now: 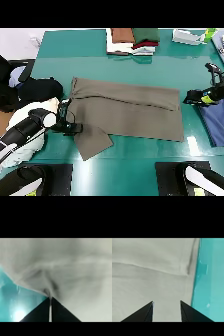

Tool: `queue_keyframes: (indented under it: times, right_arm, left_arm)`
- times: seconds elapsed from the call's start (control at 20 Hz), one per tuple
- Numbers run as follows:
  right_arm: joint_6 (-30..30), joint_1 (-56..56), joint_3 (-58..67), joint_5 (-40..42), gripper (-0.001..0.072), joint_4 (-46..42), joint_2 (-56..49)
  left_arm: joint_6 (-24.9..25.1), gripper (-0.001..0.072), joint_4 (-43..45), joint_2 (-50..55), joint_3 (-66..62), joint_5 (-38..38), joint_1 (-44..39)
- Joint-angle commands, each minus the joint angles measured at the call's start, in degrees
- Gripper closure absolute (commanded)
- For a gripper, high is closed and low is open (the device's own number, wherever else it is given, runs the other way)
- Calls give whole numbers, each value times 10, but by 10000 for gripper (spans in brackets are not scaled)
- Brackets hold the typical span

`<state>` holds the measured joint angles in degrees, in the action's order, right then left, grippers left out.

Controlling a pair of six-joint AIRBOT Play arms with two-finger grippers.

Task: Fold the shirts.

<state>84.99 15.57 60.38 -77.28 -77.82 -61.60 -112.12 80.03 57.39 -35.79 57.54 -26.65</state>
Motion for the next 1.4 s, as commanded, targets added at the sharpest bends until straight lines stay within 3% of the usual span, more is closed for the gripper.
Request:
queue_keyframes:
  times: [0.0,0.1,0.15,0.45,0.85,0.95,1.05,1.15,1.2,1.35]
  right_arm:
    - [-8,41,-28,-52,325,-4,32]
    - [-19,84,-91,-59,308,-4,62]
    - [-20,106,-132,-57,202,-4,79]
    - [-10,139,-288,1,232,-2,94]
    - [31,49,-288,43,245,2,23]
    - [37,22,-268,39,293,1,2]
    - [37,-6,-250,28,430,-3,-6]
    - [37,-27,-243,16,639,-4,-4]
    - [37,-34,-242,9,693,-8,1]
    - [37,-40,-242,-24,694,-52,52]
  left_arm:
    - [29,683,6,-14,-37,15,0]
    - [47,683,6,-23,-52,25,0]
    - [51,683,6,-27,-54,28,0]
    - [76,683,6,-28,-54,38,0]
    - [91,683,5,-28,-54,49,0]
    - [92,683,7,-28,-54,54,0]
    - [92,683,9,-28,-54,56,0]
    - [92,684,14,-31,-54,72,0]
    - [92,684,20,-40,-54,85,0]
    - [73,685,61,-113,-54,129,0]
